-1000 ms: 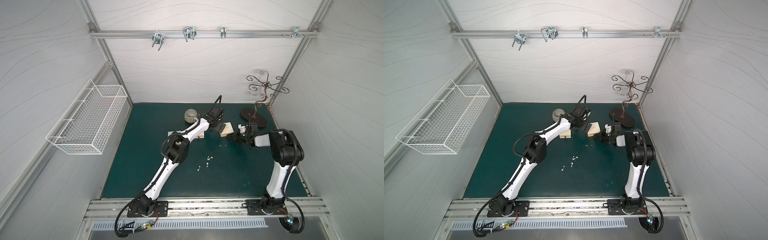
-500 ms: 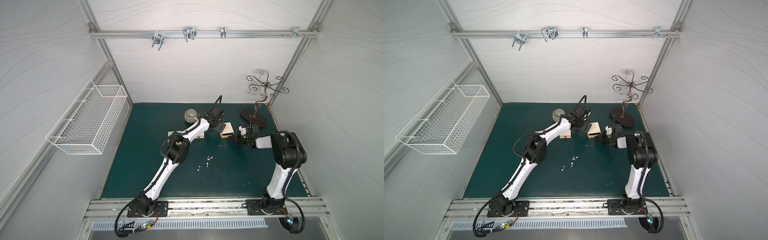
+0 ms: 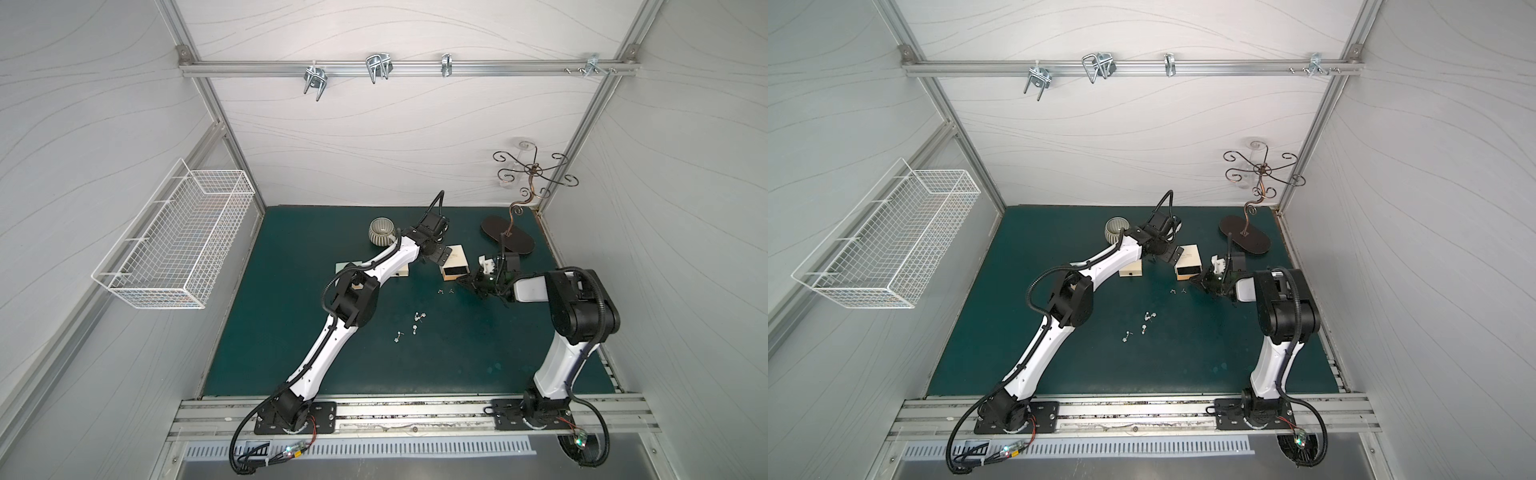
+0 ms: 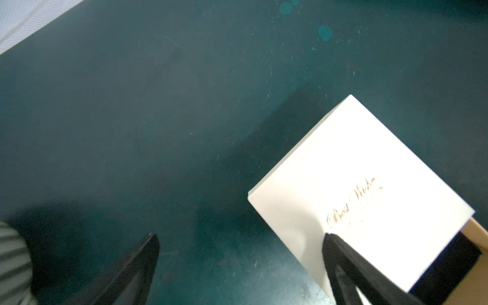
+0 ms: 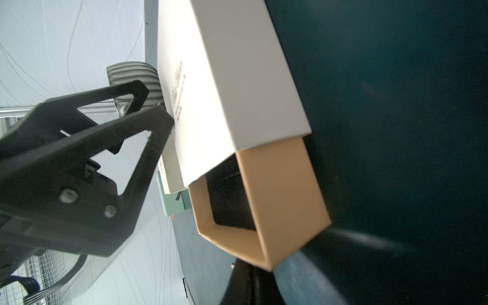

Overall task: Place the earrings into the drawer-style jewelry box
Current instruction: Open the drawer in the jewelry box.

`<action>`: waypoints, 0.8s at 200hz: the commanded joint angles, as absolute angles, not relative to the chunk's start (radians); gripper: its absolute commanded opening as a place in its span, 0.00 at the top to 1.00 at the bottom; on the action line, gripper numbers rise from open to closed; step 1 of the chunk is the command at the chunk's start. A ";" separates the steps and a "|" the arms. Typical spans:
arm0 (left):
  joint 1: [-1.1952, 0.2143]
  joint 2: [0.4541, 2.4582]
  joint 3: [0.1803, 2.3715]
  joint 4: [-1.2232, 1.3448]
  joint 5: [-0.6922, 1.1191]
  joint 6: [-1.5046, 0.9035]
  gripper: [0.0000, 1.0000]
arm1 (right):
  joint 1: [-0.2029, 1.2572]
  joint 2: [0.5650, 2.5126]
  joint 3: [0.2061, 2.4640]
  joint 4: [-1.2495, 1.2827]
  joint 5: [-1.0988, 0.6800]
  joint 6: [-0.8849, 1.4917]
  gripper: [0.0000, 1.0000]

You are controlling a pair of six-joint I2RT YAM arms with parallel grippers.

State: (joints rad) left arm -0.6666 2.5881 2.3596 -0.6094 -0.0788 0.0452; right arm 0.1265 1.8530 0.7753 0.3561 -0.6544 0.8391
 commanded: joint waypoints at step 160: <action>-0.668 2.639 2.376 -0.666 -0.137 0.068 0.01 | 0.111 1.754 0.695 0.286 -0.696 0.801 1.00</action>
State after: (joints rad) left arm -0.6693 2.5881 2.3596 -0.6094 -0.0841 0.0456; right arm 0.1165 1.7935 0.7124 0.3305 -0.6712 0.8135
